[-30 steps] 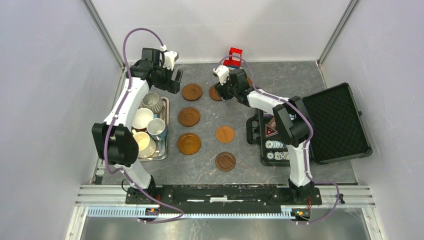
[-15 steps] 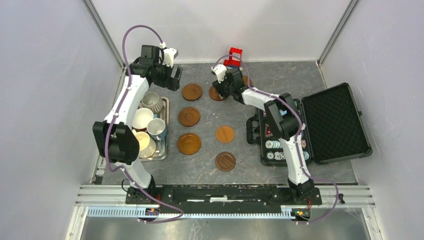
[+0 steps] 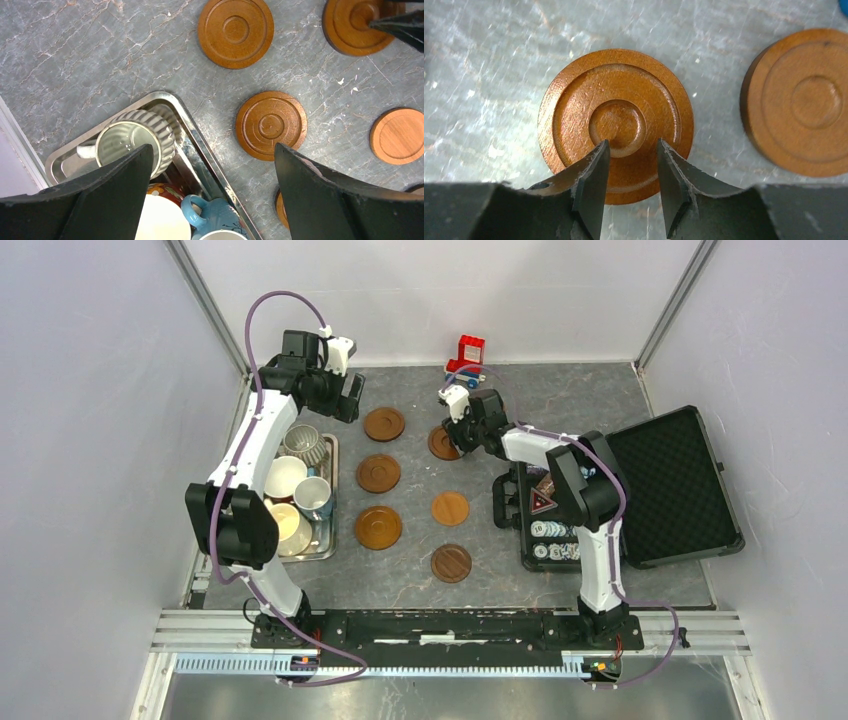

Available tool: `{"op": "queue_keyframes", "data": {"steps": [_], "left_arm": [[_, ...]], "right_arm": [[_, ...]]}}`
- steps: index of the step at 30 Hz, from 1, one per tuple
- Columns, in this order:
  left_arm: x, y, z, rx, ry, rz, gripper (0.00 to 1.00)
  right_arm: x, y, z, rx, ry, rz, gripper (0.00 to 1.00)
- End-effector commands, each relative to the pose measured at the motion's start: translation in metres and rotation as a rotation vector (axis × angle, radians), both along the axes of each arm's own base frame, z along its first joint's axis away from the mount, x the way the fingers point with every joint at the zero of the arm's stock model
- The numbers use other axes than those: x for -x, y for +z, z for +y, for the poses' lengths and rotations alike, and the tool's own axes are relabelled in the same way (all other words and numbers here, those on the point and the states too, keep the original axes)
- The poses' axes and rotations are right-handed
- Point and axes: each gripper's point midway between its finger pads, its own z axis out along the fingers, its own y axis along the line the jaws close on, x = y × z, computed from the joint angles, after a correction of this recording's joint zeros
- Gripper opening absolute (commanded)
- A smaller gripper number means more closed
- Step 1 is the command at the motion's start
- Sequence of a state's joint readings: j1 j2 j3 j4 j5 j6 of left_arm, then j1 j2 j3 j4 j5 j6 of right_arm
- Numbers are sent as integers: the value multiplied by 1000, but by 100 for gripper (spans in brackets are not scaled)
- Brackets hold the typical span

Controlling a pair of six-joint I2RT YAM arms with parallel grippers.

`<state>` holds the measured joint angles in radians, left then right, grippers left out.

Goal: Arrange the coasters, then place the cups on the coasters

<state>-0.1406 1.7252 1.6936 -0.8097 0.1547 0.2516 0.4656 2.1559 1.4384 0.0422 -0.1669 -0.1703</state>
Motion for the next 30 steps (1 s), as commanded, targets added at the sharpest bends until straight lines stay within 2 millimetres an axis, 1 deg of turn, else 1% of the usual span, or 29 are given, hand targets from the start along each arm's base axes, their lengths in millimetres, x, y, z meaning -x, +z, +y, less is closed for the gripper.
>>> {"op": "queue_keyframes", "data": {"steps": [1,7,10,16,19,21,23,25,28,30], "left_arm": [[-3,17,1,21,22,-42,97],[0,18,1,28,21,-47,97],[1,17,0,30,20,-45,97],[1,17,0,35,23,-45,97],[-1,18,1,31,27,-52,97],[-1,17,1,32,30,-52,97],[-2,18,0,34,31,-51,98],[-2,18,0,35,29,-53,98],[-3,16,0,39,34,-48,99],[-4,17,0,40,35,-49,100]], "right_arm": [[36,-8,-11,24,24,78,46],[56,-12,-16,18,34,111,45],[63,-12,-15,16,52,118,45],[70,-11,-8,7,87,121,45],[65,-5,-3,-8,97,89,46],[61,2,-2,-16,97,72,48],[56,14,1,-25,97,42,50],[50,29,5,-42,109,9,52],[40,58,13,-80,132,-63,57],[32,76,15,-93,132,-108,59]]}}
